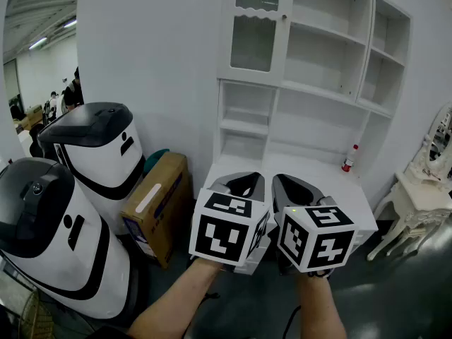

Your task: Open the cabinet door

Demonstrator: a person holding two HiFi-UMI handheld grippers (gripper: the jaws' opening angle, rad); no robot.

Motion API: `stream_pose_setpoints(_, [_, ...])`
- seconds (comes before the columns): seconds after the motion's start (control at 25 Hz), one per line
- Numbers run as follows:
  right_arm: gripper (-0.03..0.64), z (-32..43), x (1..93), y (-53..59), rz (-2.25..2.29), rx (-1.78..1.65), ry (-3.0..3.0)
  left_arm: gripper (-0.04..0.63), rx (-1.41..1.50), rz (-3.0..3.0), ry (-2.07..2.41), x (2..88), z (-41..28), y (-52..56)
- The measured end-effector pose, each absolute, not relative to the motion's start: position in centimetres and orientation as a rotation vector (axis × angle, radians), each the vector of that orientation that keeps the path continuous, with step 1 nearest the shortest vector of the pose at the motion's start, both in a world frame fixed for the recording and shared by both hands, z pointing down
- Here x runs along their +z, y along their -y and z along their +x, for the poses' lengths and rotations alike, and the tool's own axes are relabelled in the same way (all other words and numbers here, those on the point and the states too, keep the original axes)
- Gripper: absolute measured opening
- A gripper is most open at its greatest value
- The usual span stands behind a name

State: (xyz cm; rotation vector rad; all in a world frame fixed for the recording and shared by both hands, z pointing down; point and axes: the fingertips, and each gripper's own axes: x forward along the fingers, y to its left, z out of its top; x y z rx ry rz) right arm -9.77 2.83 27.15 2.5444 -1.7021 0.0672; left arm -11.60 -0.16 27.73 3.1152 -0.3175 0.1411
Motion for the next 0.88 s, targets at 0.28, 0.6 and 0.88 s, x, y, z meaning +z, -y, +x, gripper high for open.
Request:
stream_pose_setpoints(0.28, [0.021, -9.9, 27.1, -2.6, 2.565, 0.071, 1.693, 0.006, 0.135, 3.123, 0.301, 27.8, -11.9, 0.2])
stream_pose_setpoints(0.6, [0.021, -8.8, 27.6, -2.7, 2.585, 0.081, 1.678, 0.006, 0.143, 3.125, 0.278, 28.2, -10.9, 0.1])
stream_pose_setpoints(0.88, [0.021, -5.4, 27.8, -2.5, 2.595, 0.083, 1.693, 0.006, 0.147, 3.128, 0.299, 28.4, -7.7, 0.7])
